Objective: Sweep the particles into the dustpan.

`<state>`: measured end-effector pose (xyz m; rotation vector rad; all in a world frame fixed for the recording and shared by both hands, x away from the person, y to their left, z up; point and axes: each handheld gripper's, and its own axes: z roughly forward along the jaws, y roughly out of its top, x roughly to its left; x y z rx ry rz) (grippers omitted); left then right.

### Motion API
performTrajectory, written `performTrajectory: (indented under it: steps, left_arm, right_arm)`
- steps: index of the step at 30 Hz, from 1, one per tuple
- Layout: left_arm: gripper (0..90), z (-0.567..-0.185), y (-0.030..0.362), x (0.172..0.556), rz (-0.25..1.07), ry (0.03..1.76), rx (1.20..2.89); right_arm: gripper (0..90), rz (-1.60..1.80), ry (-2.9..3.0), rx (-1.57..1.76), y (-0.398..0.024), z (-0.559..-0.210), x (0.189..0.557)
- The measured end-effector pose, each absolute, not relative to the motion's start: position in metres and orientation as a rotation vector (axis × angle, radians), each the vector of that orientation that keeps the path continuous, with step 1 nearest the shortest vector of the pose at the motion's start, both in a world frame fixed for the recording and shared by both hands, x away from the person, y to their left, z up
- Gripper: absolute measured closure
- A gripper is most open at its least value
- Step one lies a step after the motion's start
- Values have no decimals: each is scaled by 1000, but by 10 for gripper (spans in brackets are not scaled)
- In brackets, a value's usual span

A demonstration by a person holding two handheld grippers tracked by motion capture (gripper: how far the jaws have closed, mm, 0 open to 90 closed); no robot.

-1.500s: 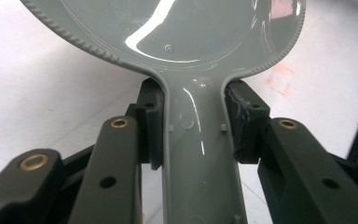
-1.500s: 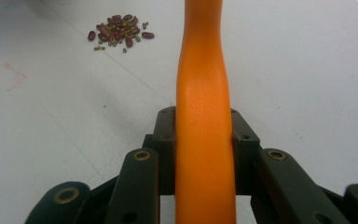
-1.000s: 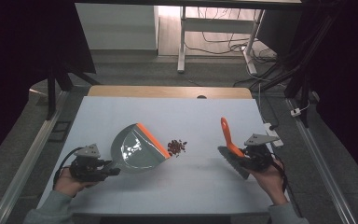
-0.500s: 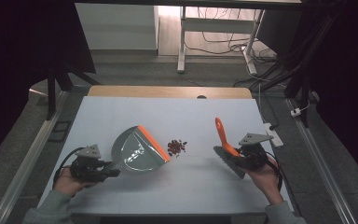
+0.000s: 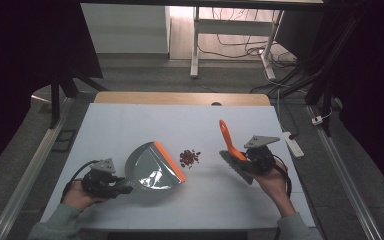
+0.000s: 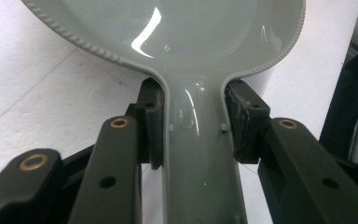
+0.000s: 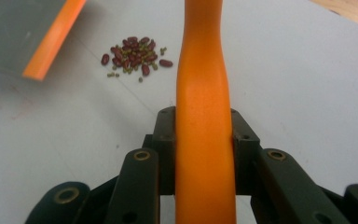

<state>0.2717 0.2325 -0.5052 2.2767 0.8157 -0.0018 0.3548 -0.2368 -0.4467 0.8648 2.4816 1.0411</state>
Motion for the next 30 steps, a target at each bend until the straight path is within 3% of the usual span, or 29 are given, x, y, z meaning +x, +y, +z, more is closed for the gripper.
performTrajectory:
  steps: [30]
  left_arm:
    - [618, -513, 218, 291, -77, 810, 2337]
  right_arm:
    - [703, 1013, 2506, 867, -168, -447, 403]
